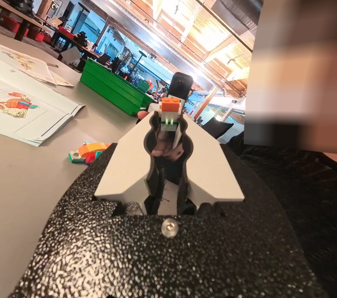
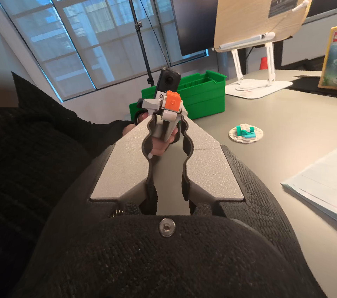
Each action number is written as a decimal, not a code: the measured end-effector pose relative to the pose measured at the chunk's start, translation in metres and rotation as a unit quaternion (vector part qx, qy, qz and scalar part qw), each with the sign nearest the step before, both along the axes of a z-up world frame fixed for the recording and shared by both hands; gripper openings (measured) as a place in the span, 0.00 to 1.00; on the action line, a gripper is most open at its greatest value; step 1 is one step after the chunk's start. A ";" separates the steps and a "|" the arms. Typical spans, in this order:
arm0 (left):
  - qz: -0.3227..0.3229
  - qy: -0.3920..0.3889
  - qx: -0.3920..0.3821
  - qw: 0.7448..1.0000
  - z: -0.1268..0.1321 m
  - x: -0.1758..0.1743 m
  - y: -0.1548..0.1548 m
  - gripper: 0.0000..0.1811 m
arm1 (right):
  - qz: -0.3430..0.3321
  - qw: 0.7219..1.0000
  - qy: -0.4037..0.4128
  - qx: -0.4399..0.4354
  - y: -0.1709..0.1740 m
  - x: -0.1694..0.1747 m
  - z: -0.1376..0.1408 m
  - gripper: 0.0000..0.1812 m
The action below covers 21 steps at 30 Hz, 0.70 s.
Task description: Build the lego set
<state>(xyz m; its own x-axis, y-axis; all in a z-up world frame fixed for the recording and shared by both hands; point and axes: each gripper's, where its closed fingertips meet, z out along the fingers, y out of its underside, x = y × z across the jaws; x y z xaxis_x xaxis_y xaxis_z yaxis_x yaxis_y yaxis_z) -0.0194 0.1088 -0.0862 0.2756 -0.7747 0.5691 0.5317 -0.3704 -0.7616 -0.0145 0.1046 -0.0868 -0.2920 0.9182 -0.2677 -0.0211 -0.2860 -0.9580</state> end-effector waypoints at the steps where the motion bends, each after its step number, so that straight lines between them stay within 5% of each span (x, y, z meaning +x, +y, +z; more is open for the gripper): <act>1: 0.000 -0.003 -0.002 1.000 0.000 0.000 0.000 0.11 | -0.002 1.000 -0.004 0.005 0.000 -0.001 -0.002 0.15; 21: -0.022 0.027 -0.004 0.999 -0.007 0.011 -0.009 0.11 | 0.027 0.995 0.002 -0.093 0.001 -0.003 -0.001 0.14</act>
<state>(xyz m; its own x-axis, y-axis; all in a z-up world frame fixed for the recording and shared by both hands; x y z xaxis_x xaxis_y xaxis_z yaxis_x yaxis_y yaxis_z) -0.0081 0.1003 -0.0934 0.2709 -0.7819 0.5615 0.4734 -0.3997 -0.7850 -0.0174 0.1057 -0.0873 -0.3408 0.8362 -0.4297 -0.0047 -0.4586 -0.8886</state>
